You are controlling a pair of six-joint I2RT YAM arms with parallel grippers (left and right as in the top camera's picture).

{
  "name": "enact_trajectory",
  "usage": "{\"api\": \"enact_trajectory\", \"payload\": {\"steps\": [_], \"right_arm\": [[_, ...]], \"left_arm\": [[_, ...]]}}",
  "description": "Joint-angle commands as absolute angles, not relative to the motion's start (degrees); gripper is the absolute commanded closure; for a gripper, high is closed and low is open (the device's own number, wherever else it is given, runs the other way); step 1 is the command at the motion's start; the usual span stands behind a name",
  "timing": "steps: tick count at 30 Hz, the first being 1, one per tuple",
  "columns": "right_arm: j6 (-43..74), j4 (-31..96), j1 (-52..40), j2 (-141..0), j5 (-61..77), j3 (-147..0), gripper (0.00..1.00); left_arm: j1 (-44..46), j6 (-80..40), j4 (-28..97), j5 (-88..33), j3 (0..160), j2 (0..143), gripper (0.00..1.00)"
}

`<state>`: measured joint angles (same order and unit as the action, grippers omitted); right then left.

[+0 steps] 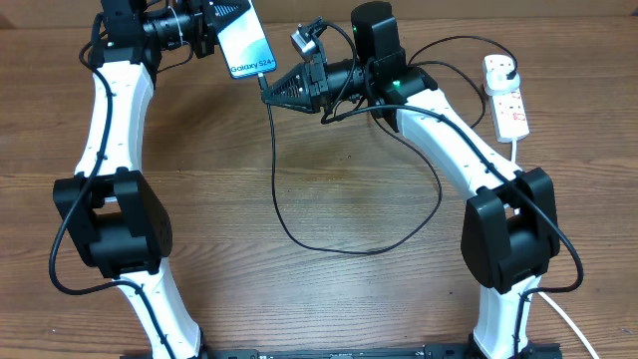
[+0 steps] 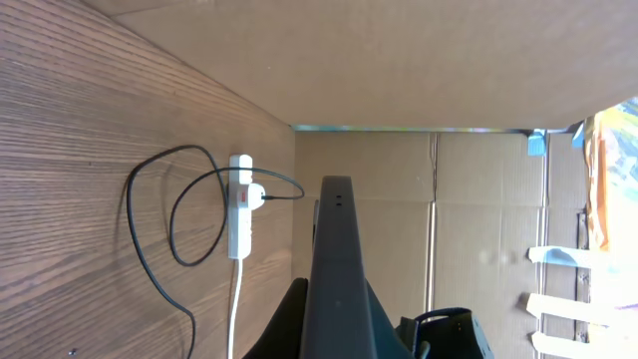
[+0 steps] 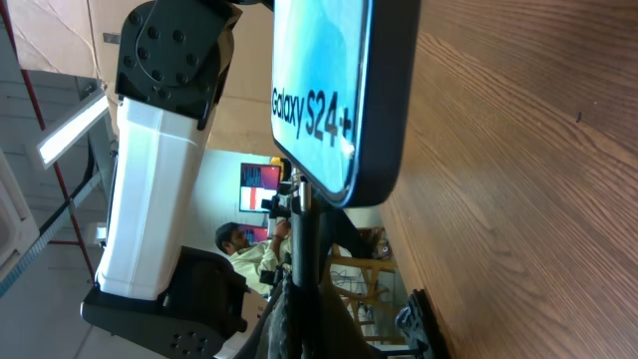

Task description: Plug charger to phone and switch on socket

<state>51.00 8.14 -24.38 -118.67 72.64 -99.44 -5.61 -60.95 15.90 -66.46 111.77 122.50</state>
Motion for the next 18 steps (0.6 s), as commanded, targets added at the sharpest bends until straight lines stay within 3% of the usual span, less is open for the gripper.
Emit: {"api": "enact_trajectory", "payload": {"steps": [1,18], "right_arm": [[51.0,7.8,-24.4,-119.2,72.9,-100.1,0.96],[51.0,7.8,-24.4,-119.2,72.5,-100.1,0.96]], "left_arm": [[-5.2,-60.9,15.7,-67.9,112.1,122.5,0.96],[-4.3,-63.1,12.8,-67.7,112.1,122.5,0.96]]}}
